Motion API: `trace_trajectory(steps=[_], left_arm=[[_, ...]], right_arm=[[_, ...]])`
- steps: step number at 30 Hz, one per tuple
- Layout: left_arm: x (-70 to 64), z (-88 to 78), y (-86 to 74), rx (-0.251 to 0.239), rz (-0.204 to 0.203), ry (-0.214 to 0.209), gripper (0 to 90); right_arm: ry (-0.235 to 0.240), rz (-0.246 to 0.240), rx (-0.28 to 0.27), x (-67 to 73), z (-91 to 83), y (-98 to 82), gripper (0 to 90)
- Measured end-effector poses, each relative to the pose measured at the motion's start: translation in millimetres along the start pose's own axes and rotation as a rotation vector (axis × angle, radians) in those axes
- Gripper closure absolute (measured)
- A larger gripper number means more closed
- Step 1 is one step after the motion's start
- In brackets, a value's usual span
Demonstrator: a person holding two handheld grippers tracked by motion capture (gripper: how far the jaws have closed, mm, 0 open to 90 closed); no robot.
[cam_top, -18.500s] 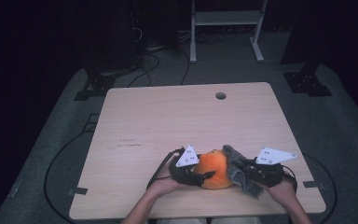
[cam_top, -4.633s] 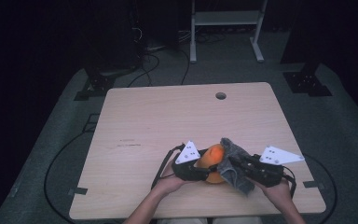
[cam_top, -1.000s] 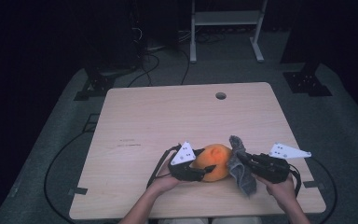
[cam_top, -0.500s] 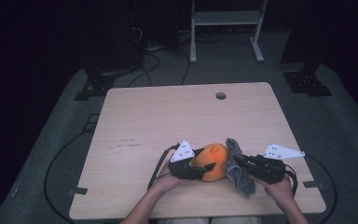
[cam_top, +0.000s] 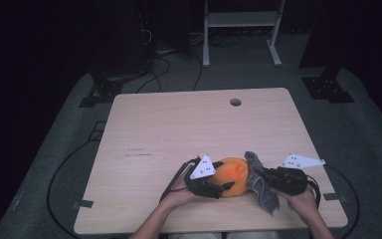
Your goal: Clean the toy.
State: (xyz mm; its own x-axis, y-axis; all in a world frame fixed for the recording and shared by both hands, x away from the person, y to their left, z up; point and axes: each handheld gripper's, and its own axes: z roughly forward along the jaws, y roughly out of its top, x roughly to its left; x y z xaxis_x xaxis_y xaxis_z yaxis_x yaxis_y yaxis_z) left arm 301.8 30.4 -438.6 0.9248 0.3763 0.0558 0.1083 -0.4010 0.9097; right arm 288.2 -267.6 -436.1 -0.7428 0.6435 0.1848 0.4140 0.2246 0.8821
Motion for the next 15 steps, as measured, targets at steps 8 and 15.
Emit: trace_trajectory(steps=[8, 15], left_arm=[[-12.9, 6.5, 4.5, 0.012, 0.092, 0.01, 31.2], [2.2, -2.7, 3.0, -0.022, 0.071, -0.119, 14.3]], right_arm=[[0.077, -0.089, -0.099, 30.6, -12.5, 35.5, 80.5], [0.107, -0.07, -0.028, 26.6, -5.9, 21.4, 80.5]])
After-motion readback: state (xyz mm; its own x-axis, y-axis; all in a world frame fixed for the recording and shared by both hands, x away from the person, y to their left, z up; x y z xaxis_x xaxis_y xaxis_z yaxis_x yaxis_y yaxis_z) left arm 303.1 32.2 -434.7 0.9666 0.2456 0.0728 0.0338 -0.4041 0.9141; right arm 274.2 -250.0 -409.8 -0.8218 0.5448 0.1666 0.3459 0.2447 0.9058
